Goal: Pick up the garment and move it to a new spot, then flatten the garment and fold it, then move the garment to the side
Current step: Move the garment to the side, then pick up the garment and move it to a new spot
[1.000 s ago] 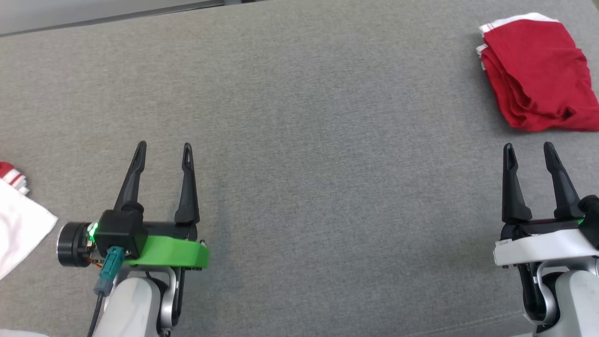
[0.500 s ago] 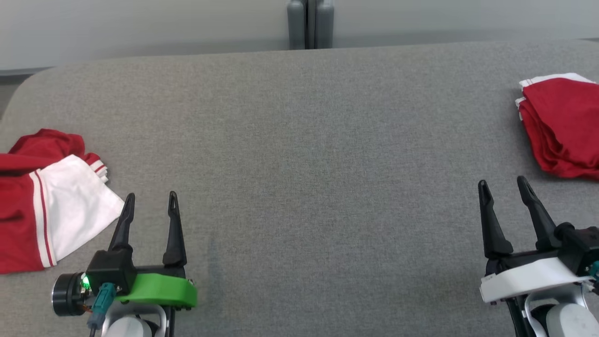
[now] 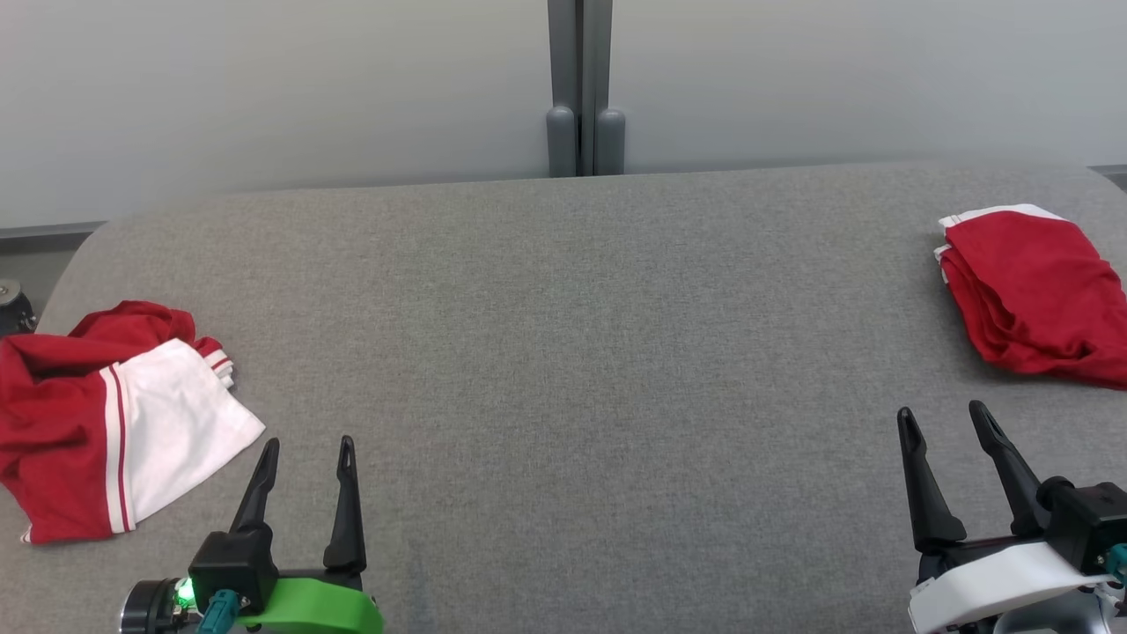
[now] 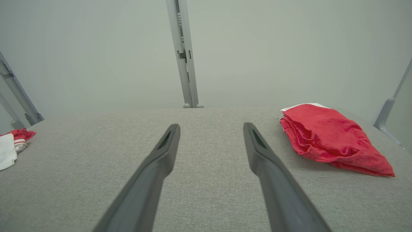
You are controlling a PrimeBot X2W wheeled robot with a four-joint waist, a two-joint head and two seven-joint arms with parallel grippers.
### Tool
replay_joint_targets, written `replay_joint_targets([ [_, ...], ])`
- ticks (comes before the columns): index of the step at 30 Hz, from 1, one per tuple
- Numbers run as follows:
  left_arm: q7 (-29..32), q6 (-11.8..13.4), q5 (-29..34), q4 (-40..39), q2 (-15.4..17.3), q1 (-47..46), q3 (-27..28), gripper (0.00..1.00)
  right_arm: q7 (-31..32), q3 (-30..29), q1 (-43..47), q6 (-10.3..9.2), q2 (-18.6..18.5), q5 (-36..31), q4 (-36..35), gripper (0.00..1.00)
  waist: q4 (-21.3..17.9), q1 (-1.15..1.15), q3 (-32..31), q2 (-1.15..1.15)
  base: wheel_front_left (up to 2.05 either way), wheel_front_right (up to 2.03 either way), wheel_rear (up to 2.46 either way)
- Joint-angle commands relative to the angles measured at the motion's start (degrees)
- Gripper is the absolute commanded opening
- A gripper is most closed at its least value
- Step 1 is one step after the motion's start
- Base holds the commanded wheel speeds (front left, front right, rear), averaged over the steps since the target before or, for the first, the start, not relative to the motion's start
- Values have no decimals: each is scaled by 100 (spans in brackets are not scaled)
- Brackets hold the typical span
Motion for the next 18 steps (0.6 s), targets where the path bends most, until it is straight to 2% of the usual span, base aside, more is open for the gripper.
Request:
replay_joint_targets([
  [1, 4, -4, -27, 1, 35, 76, -18, 100, 39, -24, 81, -9, -4, -7, -53, 100, -20, 0, -86, 0, 0, 0, 0],
  [13, 23, -38, -58, 120, 65, -79, -103, 100, 78, -119, 151, -9, 56, -46, -119, 100, 45, 0, -124, 0, 0, 0, 0],
  [18, 19, -45, -54, 120, 77, -191, -131, 100, 65, -146, 170, -9, 77, -29, -136, 100, 217, 0, -95, 0, 0, 0, 0],
])
